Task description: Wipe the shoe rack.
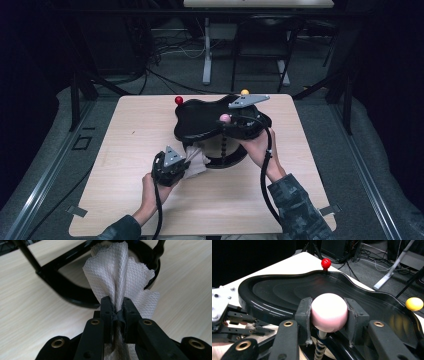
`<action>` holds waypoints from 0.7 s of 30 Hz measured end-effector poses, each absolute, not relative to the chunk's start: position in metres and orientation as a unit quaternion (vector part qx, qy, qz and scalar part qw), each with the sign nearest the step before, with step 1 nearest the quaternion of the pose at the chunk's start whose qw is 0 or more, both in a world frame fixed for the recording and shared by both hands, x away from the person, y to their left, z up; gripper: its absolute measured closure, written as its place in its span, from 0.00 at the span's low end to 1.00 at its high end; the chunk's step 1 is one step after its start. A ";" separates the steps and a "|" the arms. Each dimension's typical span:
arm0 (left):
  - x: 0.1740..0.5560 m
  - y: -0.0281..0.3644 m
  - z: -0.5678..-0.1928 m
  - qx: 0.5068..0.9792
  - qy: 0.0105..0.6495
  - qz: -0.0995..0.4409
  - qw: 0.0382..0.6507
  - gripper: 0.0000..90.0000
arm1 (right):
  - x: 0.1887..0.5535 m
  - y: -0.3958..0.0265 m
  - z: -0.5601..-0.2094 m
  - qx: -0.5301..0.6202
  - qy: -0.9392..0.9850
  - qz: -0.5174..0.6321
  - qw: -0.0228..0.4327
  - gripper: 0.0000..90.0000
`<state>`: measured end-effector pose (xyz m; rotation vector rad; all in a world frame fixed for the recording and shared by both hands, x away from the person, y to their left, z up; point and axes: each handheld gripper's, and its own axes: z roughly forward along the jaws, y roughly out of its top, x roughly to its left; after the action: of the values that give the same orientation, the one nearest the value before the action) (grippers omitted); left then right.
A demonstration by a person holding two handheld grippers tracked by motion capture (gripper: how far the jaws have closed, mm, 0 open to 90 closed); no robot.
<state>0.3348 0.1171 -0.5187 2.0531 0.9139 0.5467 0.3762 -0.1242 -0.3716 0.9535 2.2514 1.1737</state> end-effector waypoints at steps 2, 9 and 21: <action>0.336 0.108 -0.515 0.808 0.359 0.220 0.412 0.91 | 0.376 -0.124 -0.371 0.343 0.812 0.420 0.214 0.67; 0.334 0.079 -0.503 0.787 0.355 0.238 0.445 0.91 | 0.376 -0.123 -0.371 0.344 0.812 0.420 0.215 0.67; 0.327 0.058 -0.496 0.771 0.353 0.248 0.469 0.91 | 0.376 -0.123 -0.371 0.345 0.812 0.419 0.215 0.67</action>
<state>0.3269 0.0577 -0.4963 1.8892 0.8644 0.6071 0.3758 -0.1233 -0.3714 0.9568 2.2520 1.1629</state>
